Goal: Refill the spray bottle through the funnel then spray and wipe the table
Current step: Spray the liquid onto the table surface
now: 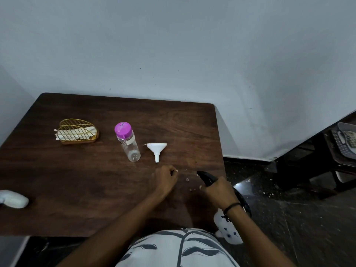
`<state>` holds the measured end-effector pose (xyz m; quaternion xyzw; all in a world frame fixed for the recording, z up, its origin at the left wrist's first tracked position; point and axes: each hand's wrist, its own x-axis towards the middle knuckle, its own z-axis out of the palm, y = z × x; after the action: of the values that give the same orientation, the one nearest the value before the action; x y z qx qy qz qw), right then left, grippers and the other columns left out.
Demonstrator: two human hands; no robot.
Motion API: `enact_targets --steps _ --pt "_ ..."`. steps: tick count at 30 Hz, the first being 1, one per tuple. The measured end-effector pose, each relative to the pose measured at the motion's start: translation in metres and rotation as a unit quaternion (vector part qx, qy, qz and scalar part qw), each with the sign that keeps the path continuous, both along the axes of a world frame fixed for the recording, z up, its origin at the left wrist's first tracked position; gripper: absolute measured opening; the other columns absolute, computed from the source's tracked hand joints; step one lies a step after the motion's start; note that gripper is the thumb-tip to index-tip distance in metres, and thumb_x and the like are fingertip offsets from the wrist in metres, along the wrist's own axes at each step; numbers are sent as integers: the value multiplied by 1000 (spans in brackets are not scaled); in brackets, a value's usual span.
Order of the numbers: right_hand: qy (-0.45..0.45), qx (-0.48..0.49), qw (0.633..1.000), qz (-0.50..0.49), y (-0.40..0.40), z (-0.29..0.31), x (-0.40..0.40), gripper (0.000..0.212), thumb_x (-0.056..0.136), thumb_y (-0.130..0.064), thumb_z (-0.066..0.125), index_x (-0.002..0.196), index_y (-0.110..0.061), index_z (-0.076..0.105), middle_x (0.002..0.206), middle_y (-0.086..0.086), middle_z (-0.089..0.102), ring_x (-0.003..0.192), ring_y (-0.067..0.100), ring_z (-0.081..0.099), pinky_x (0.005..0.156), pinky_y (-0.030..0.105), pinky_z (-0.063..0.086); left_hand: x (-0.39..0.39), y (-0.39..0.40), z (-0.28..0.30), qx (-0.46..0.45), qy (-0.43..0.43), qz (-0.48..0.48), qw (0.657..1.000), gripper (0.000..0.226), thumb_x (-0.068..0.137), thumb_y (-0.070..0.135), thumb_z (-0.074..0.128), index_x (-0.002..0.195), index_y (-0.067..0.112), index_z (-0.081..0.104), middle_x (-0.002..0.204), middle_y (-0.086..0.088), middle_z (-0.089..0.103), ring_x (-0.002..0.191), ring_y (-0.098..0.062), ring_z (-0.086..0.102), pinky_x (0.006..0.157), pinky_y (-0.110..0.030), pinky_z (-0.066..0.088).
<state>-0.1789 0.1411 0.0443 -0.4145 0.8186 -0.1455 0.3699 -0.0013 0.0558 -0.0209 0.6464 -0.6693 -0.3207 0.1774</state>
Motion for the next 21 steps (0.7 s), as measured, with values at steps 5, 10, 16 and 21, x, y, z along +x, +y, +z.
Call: enact_targets --steps 5,10,16,21 --pt "-45 11 998 -30 0 2 0 34 79 -32 77 104 -11 66 82 5 69 66 13 65 45 21 49 1 -2 1 -3 -8 -6 1000 12 86 30 62 81 25 72 89 8 74 84 -17 67 74 -34 54" --pt "-19 15 1000 -10 0 1 0 32 79 -34 75 100 -12 68 79 4 69 61 14 65 47 25 53 1 -2 1 -2 -9 -9 1000 13 86 31 61 80 26 72 87 9 73 83 -16 67 74 -34 54" --pt "18 11 1000 -1 -1 4 0 25 79 -32 71 89 -10 69 75 5 69 67 20 67 64 38 58 0 -4 3 1 -12 -11 1000 13 86 31 61 81 27 73 87 10 74 83 -16 68 73 -34 54" --pt "-1 20 1000 9 -3 12 0 34 76 -40 79 90 -20 56 82 2 65 67 17 67 56 31 58 -1 -5 1 3 -4 -5 1000 13 84 32 61 78 28 72 85 11 74 80 -15 68 72 -36 56"
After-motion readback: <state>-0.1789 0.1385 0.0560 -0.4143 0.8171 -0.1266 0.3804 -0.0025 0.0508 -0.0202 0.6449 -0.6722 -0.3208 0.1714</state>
